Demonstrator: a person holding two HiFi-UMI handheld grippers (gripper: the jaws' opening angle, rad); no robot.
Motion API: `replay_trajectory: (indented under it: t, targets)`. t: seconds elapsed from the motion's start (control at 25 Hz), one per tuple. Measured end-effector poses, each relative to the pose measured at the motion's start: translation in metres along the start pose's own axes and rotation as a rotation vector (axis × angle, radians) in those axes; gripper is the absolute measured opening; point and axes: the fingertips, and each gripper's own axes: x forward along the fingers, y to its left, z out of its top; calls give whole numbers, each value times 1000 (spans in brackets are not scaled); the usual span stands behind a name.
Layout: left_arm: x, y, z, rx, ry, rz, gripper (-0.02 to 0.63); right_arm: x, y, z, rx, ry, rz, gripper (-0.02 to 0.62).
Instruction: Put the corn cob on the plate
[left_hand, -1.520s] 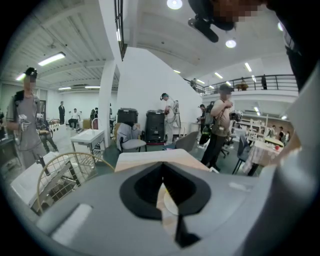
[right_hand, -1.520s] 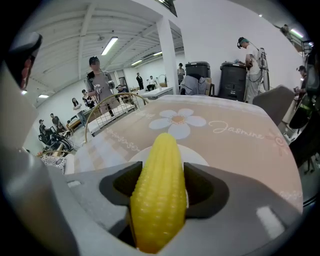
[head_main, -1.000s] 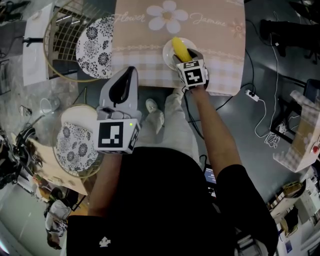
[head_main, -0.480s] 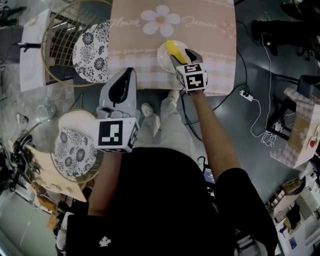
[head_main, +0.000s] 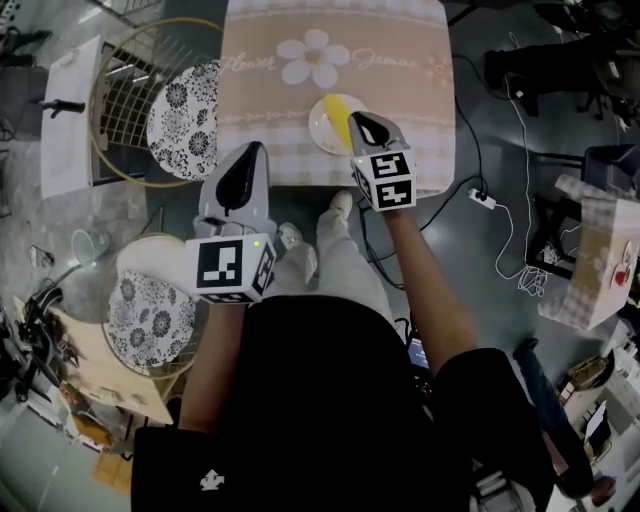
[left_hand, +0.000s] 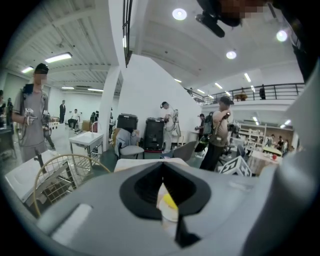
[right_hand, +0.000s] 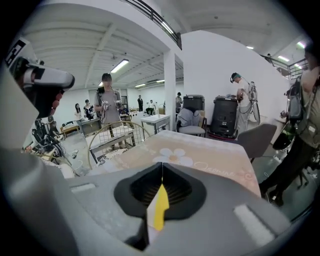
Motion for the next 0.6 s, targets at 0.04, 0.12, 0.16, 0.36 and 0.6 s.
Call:
replay_trajectory:
  t: [0.04,0.12,0.16,0.36,0.6]
  targets:
    - [-2,0,1,-1,-4,-1,9,-5,3,5,-6,-13,2,5]
    - [-7,1,2,-2,-12,-3,9,-14,8,13,-10,-34,6,5]
    - [-10,0,3,-3,-16,-4,9,-19,12,17,-10,-43,8,4]
    - [-27,2,4,4,-37,-12,9,-46,33,34,-7,-100,19,3]
    - [-50,3,-1,6,-46,-18,8,-88,55,61,-13,-191,19,3]
